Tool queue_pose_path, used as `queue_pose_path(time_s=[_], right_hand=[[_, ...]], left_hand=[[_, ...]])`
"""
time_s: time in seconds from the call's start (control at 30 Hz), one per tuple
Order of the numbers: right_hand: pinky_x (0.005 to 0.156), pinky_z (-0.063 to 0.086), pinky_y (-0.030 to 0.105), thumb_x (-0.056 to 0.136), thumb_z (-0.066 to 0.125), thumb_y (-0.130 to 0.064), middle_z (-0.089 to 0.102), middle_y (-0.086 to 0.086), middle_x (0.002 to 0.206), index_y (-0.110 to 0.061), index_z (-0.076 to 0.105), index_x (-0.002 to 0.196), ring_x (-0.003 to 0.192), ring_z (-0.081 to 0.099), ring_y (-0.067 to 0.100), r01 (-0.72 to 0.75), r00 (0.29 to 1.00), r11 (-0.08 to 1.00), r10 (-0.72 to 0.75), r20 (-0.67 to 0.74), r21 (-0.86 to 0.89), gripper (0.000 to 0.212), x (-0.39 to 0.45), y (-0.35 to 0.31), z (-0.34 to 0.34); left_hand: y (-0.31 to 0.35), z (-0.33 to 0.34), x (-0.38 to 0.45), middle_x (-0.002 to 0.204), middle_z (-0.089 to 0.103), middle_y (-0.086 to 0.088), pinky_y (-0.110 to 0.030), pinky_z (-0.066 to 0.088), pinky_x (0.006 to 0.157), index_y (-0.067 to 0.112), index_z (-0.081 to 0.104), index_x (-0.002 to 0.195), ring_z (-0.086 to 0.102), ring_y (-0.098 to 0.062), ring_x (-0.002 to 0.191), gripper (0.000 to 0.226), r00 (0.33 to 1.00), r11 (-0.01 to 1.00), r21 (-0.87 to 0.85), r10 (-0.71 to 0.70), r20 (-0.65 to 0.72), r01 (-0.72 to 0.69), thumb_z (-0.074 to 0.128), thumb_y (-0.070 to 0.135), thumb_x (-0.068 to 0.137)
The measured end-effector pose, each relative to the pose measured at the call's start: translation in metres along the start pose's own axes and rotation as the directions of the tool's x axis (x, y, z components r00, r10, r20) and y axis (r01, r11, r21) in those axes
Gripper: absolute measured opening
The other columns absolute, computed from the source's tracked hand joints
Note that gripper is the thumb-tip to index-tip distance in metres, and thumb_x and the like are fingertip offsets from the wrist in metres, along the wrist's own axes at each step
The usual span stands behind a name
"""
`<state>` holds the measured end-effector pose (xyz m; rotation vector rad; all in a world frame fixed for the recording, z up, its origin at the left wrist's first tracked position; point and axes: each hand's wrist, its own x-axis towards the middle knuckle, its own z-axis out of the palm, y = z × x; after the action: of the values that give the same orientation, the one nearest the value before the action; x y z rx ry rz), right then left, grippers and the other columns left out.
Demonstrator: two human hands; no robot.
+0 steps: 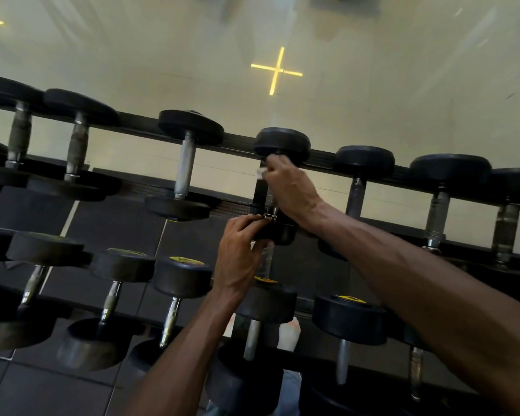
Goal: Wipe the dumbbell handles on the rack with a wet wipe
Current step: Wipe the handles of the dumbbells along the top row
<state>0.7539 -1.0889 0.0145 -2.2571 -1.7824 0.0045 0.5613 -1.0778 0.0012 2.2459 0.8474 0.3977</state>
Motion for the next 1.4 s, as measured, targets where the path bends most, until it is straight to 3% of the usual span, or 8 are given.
queue_pose_path(time_s=[0.2, 0.37, 0.5, 0.67, 0.83, 1.07, 1.23, 1.4], right_hand=[[0.076, 0.056, 0.022, 0.095, 0.063, -0.002, 0.064, 0.005, 0.101, -0.007, 0.073, 0.109, 0.087, 0.062, 0.015, -0.323, 0.910, 0.933, 0.353, -0.219, 0.161, 0.018, 0.004, -0.002, 0.008], [0.069, 0.050, 0.010, 0.087, 0.079, -0.019, 0.072, -0.007, 0.089, -0.014, 0.078, 0.097, 0.078, 0.064, -0.003, -0.497, 0.487, 0.366, 0.868, -0.095, 0.787, 0.012, 0.004, -0.007, 0.012], [0.076, 0.056, 0.015, 0.082, 0.084, -0.026, 0.074, -0.013, 0.090, -0.019, 0.079, 0.097, 0.082, 0.067, -0.004, -0.489, 0.350, 0.059, 0.927, 0.134, 0.870, 0.018, 0.002, 0.002, 0.020], [0.074, 0.048, 0.009, 0.088, 0.078, -0.019, 0.072, -0.003, 0.099, -0.013, 0.078, 0.100, 0.088, 0.065, 0.006, -0.531, 0.700, 0.525, 0.714, -0.006, 0.665, 0.013, -0.041, -0.012, 0.023], [0.078, 0.048, 0.015, 0.093, 0.066, -0.005, 0.061, 0.000, 0.104, -0.010, 0.078, 0.105, 0.091, 0.059, 0.012, -0.359, 0.931, 0.848, 0.298, 0.209, 0.389, 0.018, -0.060, -0.012, 0.011], [0.073, 0.052, 0.020, 0.091, 0.072, -0.016, 0.066, -0.004, 0.097, -0.021, 0.076, 0.094, 0.085, 0.064, 0.011, -0.413, 0.846, 0.880, 0.277, 0.456, 0.233, 0.007, -0.056, 0.017, -0.033], [0.075, 0.056, 0.022, 0.089, 0.077, -0.022, 0.073, -0.009, 0.100, -0.017, 0.079, 0.104, 0.089, 0.067, 0.003, -0.651, 0.751, 0.570, 0.579, 0.318, 0.502, 0.016, -0.113, 0.049, -0.054], [0.068, 0.056, 0.017, 0.089, 0.077, -0.030, 0.072, -0.012, 0.104, -0.023, 0.076, 0.109, 0.092, 0.069, 0.003, -0.665, 0.688, 0.437, 0.673, 0.271, 0.605, 0.021, -0.144, 0.079, -0.072]], left_hand=[[-0.002, -0.001, 0.001, 0.127, 0.065, -0.003, -0.026, 0.045, 0.103, 0.018, 0.071, 0.129, 0.053, -0.019, 0.123, 0.053, 1.000, 1.000, -0.015, 0.000, 0.006, 0.001, 0.087, 0.011, 0.078], [-0.003, 0.000, 0.002, 0.126, 0.065, -0.001, -0.029, 0.048, 0.103, 0.018, 0.072, 0.127, 0.056, -0.021, 0.122, 0.052, 1.000, 1.000, -0.018, 0.004, 0.005, -0.003, 0.087, 0.012, 0.077], [-0.004, 0.000, 0.002, 0.126, 0.066, -0.002, -0.029, 0.047, 0.103, 0.017, 0.073, 0.126, 0.056, -0.022, 0.123, 0.051, 1.000, 0.999, -0.033, -0.002, 0.000, 0.002, 0.088, 0.012, 0.077], [-0.004, -0.002, 0.003, 0.126, 0.065, -0.004, -0.035, 0.050, 0.103, 0.016, 0.072, 0.127, 0.055, -0.024, 0.121, 0.052, 1.000, 1.000, -0.018, 0.003, 0.024, -0.002, 0.087, 0.013, 0.077], [-0.004, -0.007, 0.006, 0.123, 0.065, -0.002, -0.036, 0.053, 0.097, 0.018, 0.070, 0.128, 0.054, -0.022, 0.118, 0.056, 0.997, 0.999, -0.008, 0.031, 0.073, -0.031, 0.088, 0.013, 0.075], [0.001, -0.011, 0.006, 0.126, 0.061, -0.003, -0.042, 0.055, 0.093, 0.018, 0.066, 0.130, 0.051, -0.023, 0.122, 0.053, 0.992, 0.996, 0.065, 0.046, 0.118, -0.054, 0.084, 0.019, 0.080], [0.025, 0.007, 0.001, 0.134, 0.062, -0.007, -0.041, 0.041, 0.115, 0.013, 0.060, 0.138, 0.047, -0.026, 0.134, 0.061, 0.988, 0.991, 0.051, 0.116, 0.105, -0.122, 0.084, 0.023, 0.083], [0.076, 0.050, 0.008, 0.127, 0.064, -0.002, -0.032, 0.048, 0.102, 0.015, 0.062, 0.133, 0.052, -0.019, 0.122, 0.055, 0.948, 0.977, -0.015, 0.212, 0.236, -0.215, 0.080, 0.036, 0.086]])
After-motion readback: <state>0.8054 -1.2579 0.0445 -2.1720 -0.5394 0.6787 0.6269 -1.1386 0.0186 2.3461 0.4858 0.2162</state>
